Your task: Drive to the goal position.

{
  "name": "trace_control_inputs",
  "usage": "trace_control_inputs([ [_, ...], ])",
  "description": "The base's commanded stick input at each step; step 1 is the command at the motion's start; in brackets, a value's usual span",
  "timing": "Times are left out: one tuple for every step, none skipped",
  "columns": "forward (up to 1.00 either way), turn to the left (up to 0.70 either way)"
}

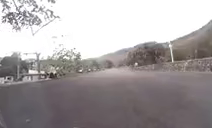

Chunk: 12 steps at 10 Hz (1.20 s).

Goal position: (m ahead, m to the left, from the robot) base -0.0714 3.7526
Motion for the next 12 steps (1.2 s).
trace_control_inputs([
  [0.70,0.00],
  [0.70,0.00],
  [0.70,0.00],
  [0.70,0.00],
  [0.70,0.00],
  [0.70,0.00],
  [0.70,0.00],
  [0.70,0.00],
  [0.70,0.00],
  [0.70,0.00],
  [0.70,0.27],
  [0.70,0.27],
])
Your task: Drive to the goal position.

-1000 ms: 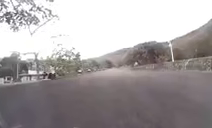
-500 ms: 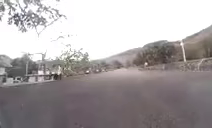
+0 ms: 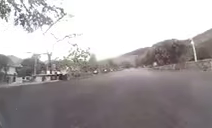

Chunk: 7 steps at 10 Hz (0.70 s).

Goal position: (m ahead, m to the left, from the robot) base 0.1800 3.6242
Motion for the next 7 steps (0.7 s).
trace_control_inputs([
  [0.70,0.21],
  [0.70,0.09],
  [0.70,-0.03],
  [0.70,-0.14],
  [0.70,-0.26],
  [0.70,-0.27],
  [0.70,-0.27],
])
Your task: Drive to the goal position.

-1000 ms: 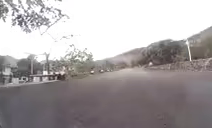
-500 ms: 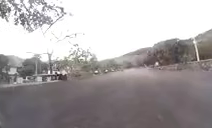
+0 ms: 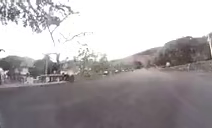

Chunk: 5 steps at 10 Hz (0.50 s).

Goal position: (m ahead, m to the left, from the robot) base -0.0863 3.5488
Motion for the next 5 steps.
trace_control_inputs([
  [0.70,-0.27],
  [0.70,-0.27],
  [0.70,0.00],
  [0.70,0.00],
  [0.70,0.00],
])
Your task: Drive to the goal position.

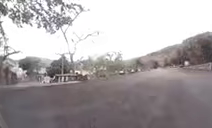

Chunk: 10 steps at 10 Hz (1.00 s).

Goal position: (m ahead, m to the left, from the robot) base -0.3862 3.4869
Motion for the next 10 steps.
trace_control_inputs([
  [0.70,0.00],
  [0.70,0.00],
  [0.70,-0.03],
  [0.70,-0.09],
  [0.70,-0.15],
  [0.70,-0.20],
  [0.70,-0.26],
  [0.70,-0.27],
  [0.70,-0.27],
  [0.70,-0.22],
])
